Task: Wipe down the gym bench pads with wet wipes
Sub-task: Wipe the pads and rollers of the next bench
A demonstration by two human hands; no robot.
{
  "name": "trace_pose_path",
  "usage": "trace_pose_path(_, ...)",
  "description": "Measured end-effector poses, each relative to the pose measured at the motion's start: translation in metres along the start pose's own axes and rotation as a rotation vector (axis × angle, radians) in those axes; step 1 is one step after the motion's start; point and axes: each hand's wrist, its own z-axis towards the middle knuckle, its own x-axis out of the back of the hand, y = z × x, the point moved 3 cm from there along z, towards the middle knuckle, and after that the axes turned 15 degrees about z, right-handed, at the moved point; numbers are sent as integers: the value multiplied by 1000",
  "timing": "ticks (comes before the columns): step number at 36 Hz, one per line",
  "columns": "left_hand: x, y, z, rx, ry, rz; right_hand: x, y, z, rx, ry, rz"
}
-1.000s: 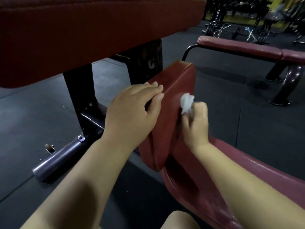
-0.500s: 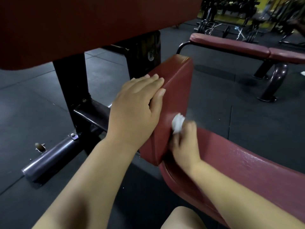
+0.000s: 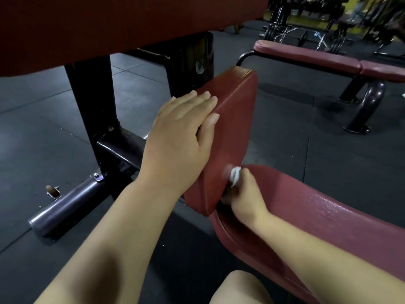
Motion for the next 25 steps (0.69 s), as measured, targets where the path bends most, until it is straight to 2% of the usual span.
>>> trace_pose_path(6, 2, 0, 0, 1, -16, -11, 31, -2, 58, -186, 355, 11)
trace_pose_path(9, 3, -1, 0, -2, -29, -11, 27, 4, 57, -204, 370, 27)
trace_pose_path(12, 4, -1, 0, 4, -47, -6, 23, 5, 43, -211, 293, 54)
trace_pose_path(14, 6, 0, 1, 19, -57, -6, 33, -5, 43, -145, 264, 63)
trace_pose_path(19, 15, 3, 15, 56, -119, 74, 70, -63, 87, 116, 407, 18)
trace_pose_path(21, 19, 7, 22, 34, -117, 117, 82, -89, 109, 165, 456, 51)
trace_pose_path(25, 15, 15, 32, -19, -145, 148, 94, -120, 149, 183, 405, 15)
